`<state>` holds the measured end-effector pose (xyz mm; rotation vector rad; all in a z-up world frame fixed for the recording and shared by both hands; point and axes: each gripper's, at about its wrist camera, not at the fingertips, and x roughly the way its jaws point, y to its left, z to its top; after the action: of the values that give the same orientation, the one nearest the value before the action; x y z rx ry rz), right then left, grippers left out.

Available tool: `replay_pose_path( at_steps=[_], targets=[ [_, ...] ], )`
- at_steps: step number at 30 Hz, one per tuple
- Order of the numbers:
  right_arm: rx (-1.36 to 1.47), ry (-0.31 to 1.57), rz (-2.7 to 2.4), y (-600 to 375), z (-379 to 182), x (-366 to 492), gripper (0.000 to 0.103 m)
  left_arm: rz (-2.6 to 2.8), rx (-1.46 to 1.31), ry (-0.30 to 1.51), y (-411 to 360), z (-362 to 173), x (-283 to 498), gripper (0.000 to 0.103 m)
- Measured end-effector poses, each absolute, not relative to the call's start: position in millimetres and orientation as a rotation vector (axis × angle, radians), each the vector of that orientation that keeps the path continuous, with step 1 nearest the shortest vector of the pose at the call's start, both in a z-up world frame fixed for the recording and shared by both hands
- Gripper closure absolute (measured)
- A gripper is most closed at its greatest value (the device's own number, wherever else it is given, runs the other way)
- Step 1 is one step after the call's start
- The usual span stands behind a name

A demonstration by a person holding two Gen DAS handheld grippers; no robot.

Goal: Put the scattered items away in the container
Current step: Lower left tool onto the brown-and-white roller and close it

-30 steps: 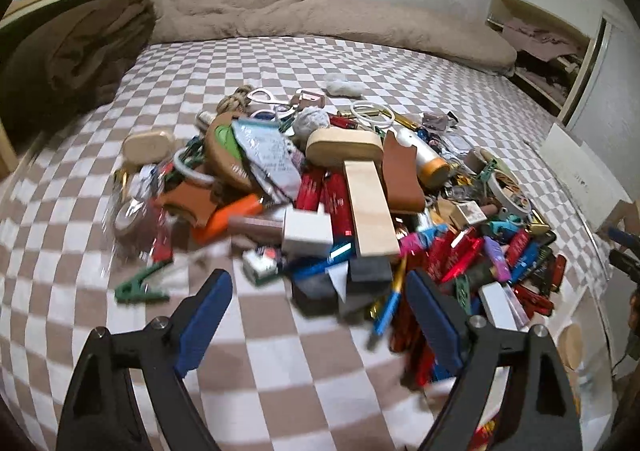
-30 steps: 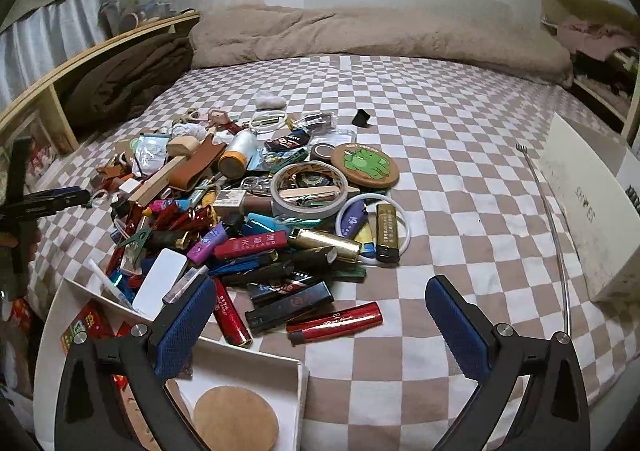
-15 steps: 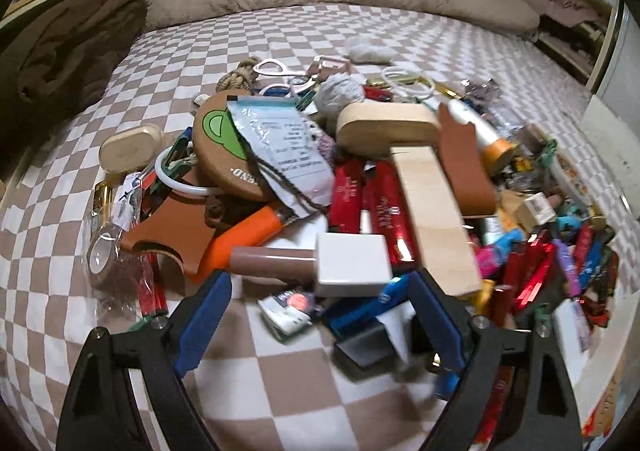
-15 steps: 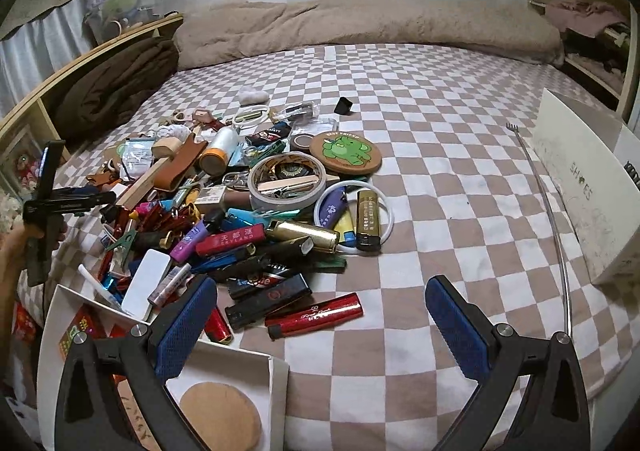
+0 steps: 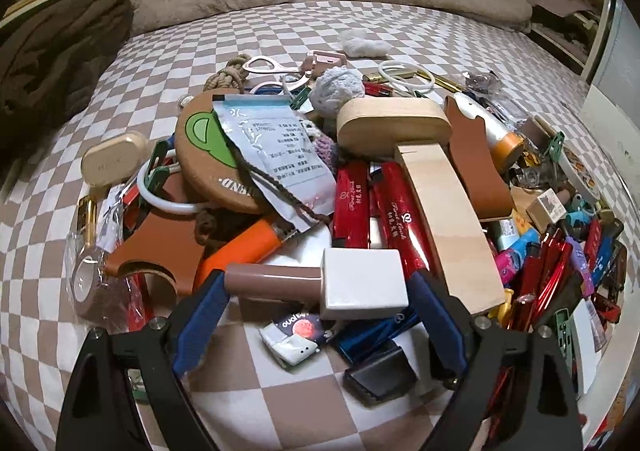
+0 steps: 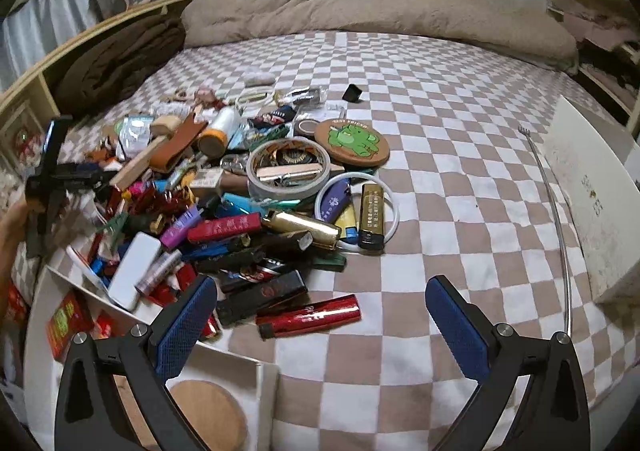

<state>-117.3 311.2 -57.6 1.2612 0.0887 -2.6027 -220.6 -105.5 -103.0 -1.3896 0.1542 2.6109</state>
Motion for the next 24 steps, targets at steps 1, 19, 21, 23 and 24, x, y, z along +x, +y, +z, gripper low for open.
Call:
replay_pose_path(
  at_steps=[1, 19, 21, 23, 24],
  targets=[
    [1.26, 0.113, -2.599, 313, -59, -119, 0.0, 2.611, -1.387, 0.163, -105, -103, -220, 0.011],
    [1.455, 0.169, -2.632, 350, -108, -198, 0.0, 2.678, -1.343, 0.092, -110, -99, -191, 0.016],
    [1.461, 0.16, -2.621, 347, -111, -205, 0.0, 2.692, -1.327, 0.072, -113, -94, -182, 0.016],
    [1.475, 0.183, -2.609, 341, -117, -212, 0.0, 2.709, -1.305, 0.044, -118, -87, -172, 0.016],
    [1.5, 0.217, -2.606, 338, -121, -216, 0.0, 2.714, -1.299, 0.036, -119, -84, -168, 0.016]
  ],
)
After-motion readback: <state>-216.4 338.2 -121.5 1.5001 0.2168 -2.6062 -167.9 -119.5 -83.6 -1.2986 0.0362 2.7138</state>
